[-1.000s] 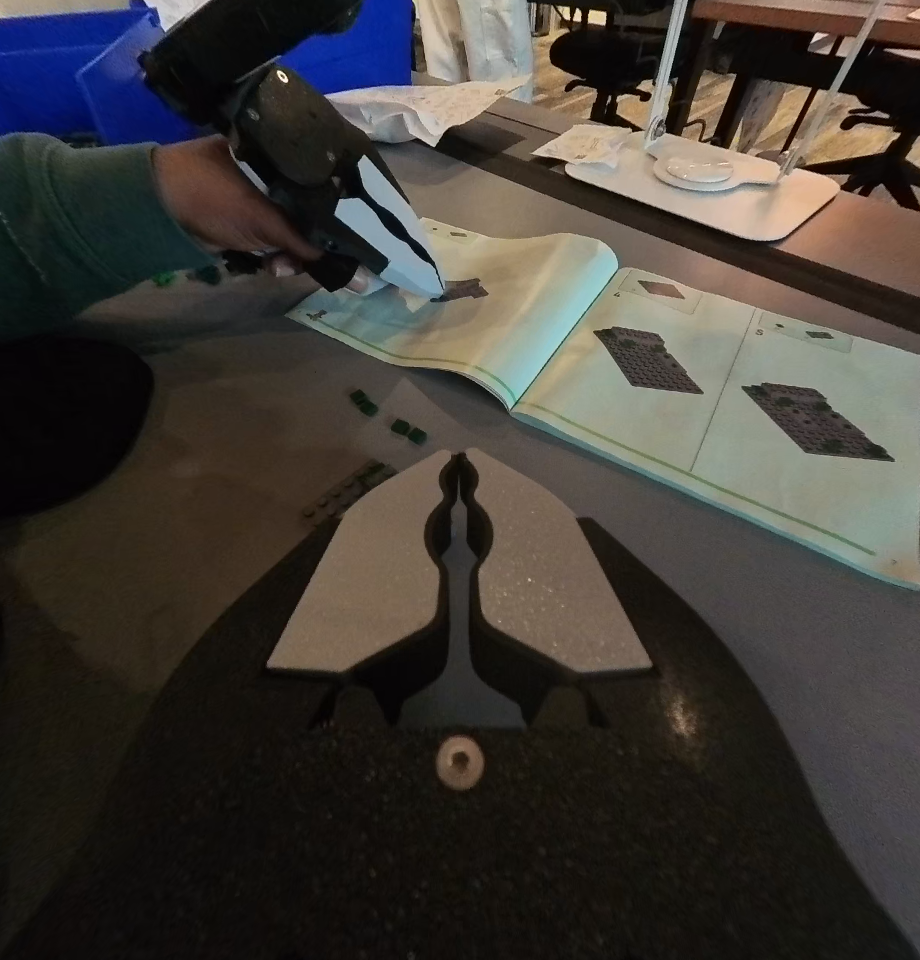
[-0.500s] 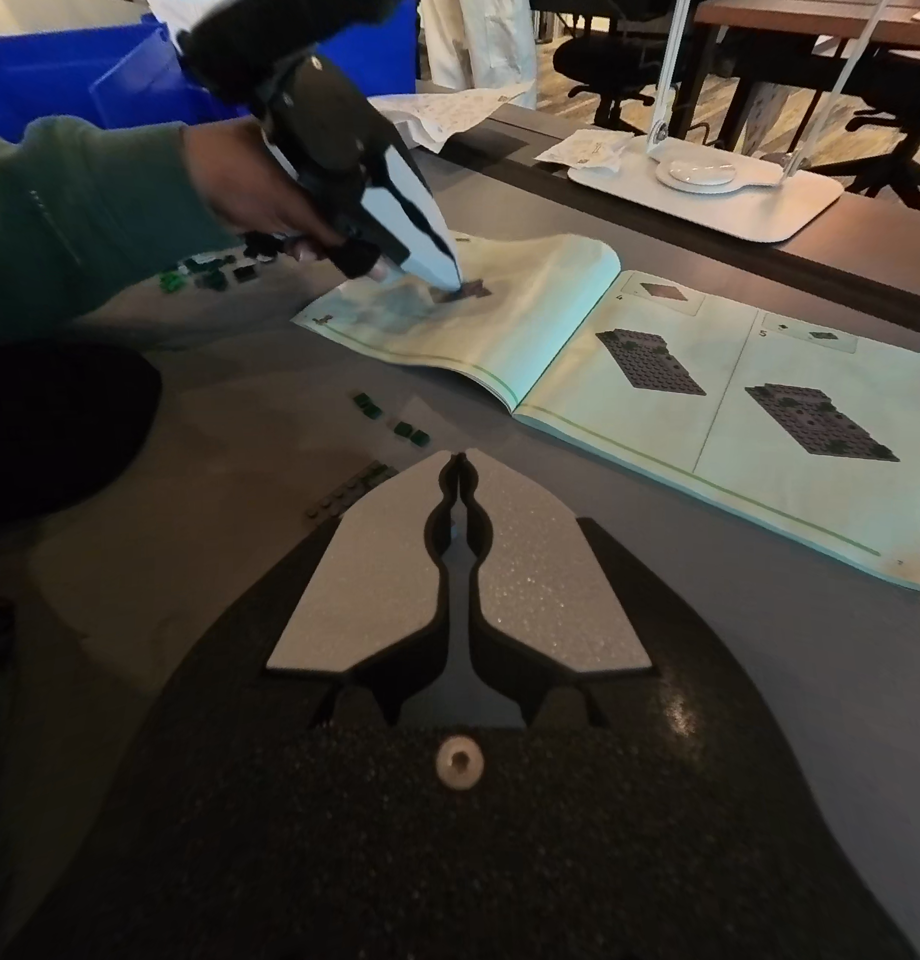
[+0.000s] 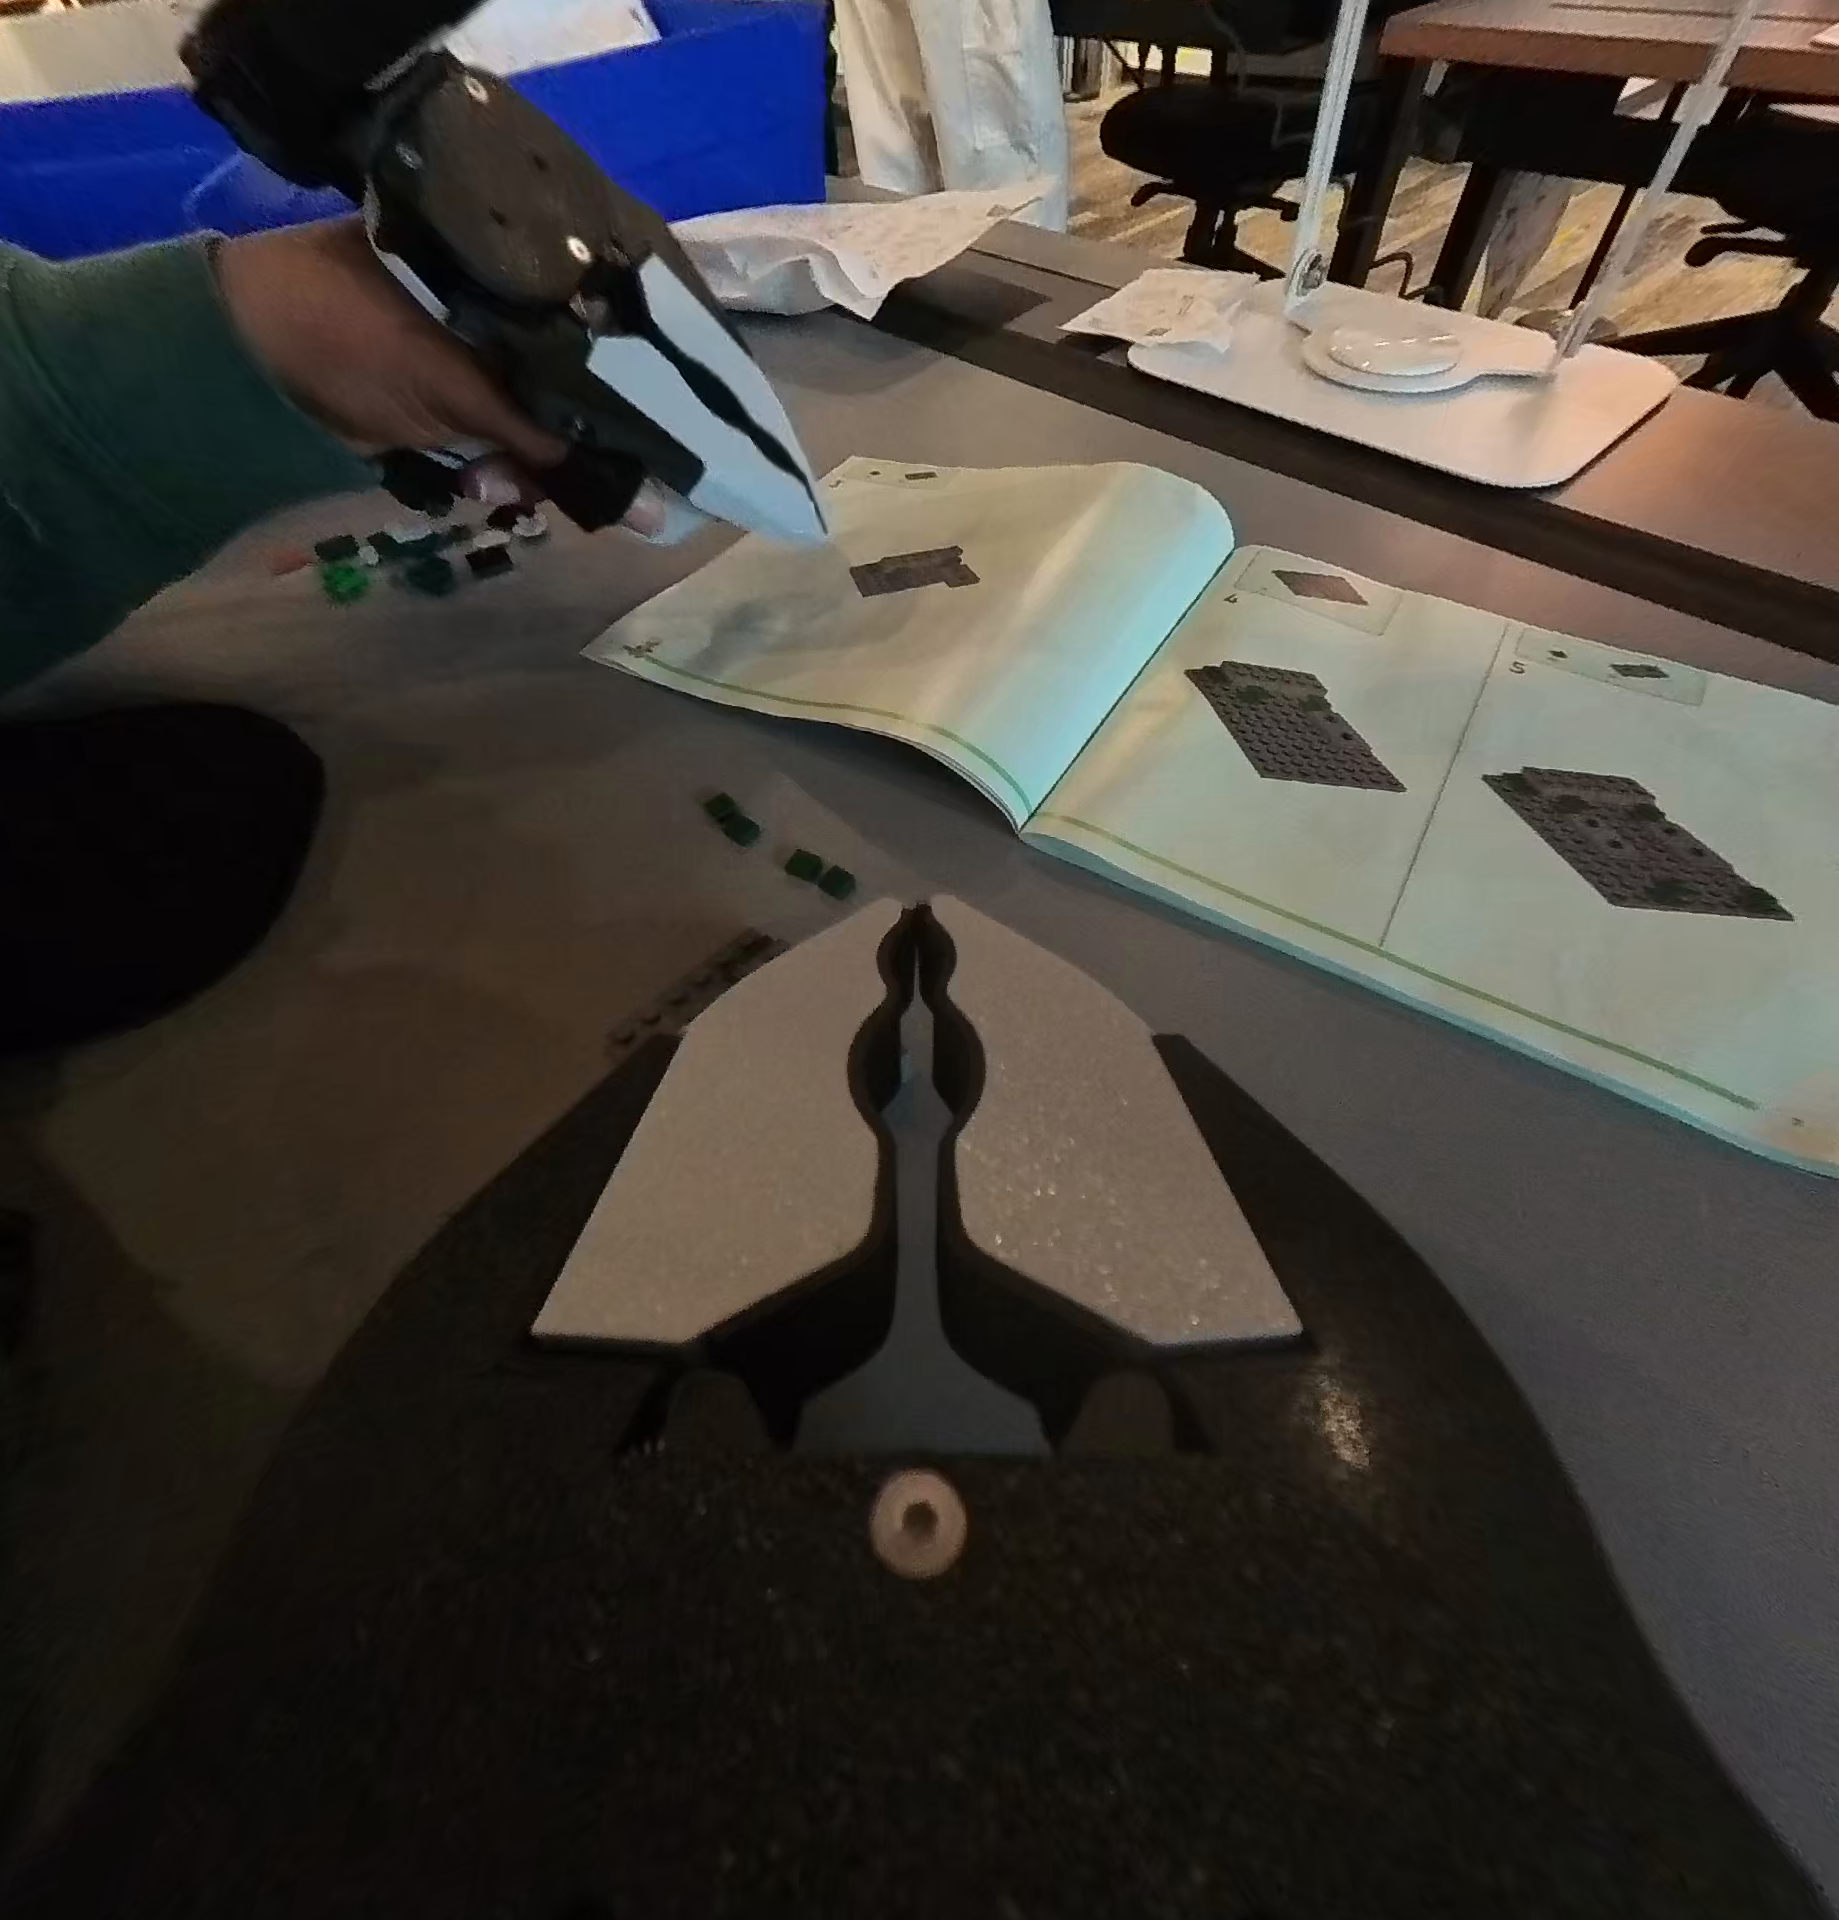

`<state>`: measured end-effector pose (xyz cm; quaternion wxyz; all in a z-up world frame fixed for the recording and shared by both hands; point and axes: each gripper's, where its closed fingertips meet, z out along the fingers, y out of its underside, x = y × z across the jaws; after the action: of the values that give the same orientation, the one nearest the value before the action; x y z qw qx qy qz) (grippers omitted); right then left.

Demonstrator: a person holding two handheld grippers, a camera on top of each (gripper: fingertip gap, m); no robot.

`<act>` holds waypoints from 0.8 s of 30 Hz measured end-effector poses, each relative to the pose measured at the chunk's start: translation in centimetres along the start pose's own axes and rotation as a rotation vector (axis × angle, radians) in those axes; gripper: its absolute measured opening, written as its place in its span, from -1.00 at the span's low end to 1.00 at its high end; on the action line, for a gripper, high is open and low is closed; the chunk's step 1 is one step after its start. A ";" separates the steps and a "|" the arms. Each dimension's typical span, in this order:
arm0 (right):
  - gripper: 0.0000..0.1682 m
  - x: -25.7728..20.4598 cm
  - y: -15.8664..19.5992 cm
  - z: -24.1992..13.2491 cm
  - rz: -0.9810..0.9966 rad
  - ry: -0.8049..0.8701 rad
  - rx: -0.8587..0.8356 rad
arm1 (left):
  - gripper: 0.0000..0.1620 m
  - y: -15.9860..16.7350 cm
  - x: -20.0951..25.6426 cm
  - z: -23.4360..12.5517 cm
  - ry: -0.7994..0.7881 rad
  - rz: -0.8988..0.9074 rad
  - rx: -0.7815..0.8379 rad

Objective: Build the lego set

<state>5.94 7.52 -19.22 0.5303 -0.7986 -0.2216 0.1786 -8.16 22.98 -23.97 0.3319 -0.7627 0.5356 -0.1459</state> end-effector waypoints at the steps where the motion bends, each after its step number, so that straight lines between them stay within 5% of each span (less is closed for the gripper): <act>1: -1.00 0.0 0.0 0.0 -0.001 0.002 0.001 | -1.00 0.1 0.0 0.1 0.003 -0.003 -0.002; 24: -1.00 0.1 0.0 -0.1 0.008 0.002 0.001 | -1.00 -0.2 0.4 1.3 0.022 0.011 -0.001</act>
<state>6.03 7.50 -19.24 0.5300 -0.7995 -0.2178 0.1800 -7.11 23.16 -24.88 0.3262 -0.7583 0.5435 -0.1522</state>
